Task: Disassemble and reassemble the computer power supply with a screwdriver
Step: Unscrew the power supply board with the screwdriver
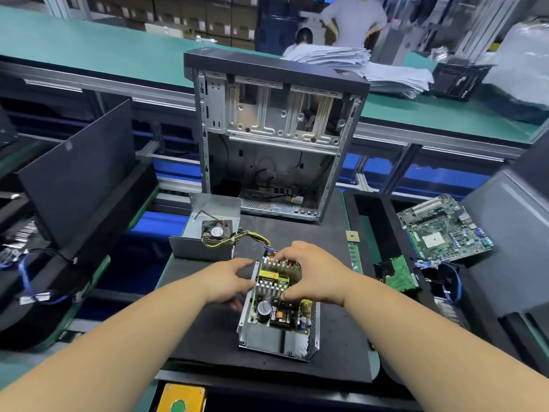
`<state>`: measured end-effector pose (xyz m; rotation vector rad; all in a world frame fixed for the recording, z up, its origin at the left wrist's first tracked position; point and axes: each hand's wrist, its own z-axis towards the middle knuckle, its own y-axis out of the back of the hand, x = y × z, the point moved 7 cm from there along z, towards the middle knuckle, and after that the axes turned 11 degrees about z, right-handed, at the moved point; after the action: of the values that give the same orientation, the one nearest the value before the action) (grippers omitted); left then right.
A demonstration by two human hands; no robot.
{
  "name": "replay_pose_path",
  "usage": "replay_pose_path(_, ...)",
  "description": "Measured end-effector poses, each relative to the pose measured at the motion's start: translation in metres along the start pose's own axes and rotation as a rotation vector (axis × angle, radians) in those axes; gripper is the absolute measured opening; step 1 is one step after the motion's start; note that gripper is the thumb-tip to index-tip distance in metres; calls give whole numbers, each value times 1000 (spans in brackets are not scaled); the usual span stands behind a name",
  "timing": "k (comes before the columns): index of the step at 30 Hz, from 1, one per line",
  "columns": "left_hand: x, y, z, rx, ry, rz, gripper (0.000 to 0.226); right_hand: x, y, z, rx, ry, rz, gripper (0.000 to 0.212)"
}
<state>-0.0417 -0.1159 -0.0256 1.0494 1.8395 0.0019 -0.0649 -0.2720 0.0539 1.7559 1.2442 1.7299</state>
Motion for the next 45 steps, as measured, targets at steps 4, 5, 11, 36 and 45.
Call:
replay_pose_path(4, -2, 0, 3, -31, -5, -8, 70, -2, -1, -2, 8, -3, 9, 60)
replay_pose_path(5, -2, -2, 4, -31, -4, -10, 69, -4, -2, -3, 12, -6, 4, 60)
replay_pose_path(11, -4, -17, 7, -25, 4, -77, 60, -22, -5, -10, 49, -32, -45, 64)
replay_pose_path(36, -75, -37, -5, -308, -409, 1133, 55, -32, -16, -16, -8, 5, -191, 59)
replay_pose_path(45, -64, -36, 2, -269, -401, 1206, 69, -64, 29, -27, -151, -278, -111, 51)
